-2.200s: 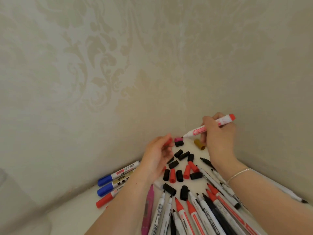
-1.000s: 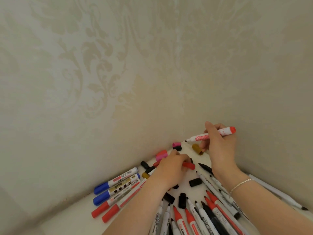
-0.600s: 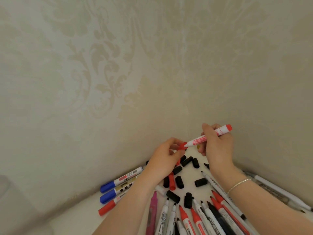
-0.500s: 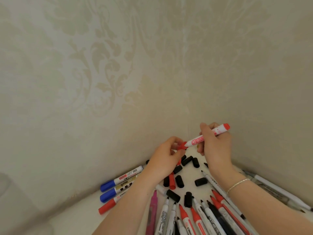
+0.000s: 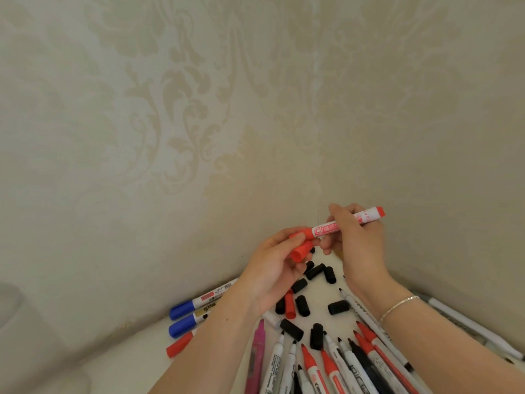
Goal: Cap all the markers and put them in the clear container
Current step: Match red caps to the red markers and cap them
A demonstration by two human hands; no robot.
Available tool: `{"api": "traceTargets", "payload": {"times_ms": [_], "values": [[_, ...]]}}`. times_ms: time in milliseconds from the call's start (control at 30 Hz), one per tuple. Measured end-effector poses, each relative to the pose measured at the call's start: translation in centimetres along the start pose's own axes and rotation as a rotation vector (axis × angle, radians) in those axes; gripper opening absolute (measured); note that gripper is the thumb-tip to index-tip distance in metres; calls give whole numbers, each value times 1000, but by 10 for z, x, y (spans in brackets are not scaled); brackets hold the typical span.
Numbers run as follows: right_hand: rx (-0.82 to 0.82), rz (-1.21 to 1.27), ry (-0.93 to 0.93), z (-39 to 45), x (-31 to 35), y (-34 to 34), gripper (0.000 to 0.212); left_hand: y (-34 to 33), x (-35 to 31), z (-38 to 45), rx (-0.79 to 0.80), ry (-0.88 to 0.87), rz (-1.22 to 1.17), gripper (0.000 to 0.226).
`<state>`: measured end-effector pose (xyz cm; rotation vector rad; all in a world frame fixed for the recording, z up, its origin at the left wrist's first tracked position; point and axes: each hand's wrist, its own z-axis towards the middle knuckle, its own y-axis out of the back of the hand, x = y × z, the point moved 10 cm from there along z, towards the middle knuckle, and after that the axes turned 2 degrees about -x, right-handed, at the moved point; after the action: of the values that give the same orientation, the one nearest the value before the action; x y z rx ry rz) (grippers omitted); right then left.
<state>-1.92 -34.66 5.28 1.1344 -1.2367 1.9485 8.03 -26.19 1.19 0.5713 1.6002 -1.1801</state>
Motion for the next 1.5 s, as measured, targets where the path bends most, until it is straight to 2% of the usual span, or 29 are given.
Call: {"api": "traceTargets", "payload": {"times_ms": [267,600,767,933,1033,1133,1267,1367,1500], "values": [[-70,91,-5,-2,2,-1,34,-5,-9,-4,-59,-109,22,22],[-181,134,-97,-4,-18,3,29,3,-10,-6,-125,-166,157,18],[-141,-2,-178,-2,-36,10,27,16,3,-6,-123,-77,246,23],[-286,-33,-60,11,-10,40,26,57,16,-8,-335,15,255,19],[-151,-78,-48,8,-13,29,24,66,25,-5,-440,50,199,19],[17,-95,-23,-6,-16,7,22,64,31,-2,-521,105,-70,20],[157,-132,80,-19,-7,-16,30,54,31,2,-538,116,-248,16],[165,-159,132,-25,-1,-23,31,51,30,4,-545,105,-255,17],[82,-142,206,-27,8,-18,33,51,29,5,-579,99,-300,16]]}}
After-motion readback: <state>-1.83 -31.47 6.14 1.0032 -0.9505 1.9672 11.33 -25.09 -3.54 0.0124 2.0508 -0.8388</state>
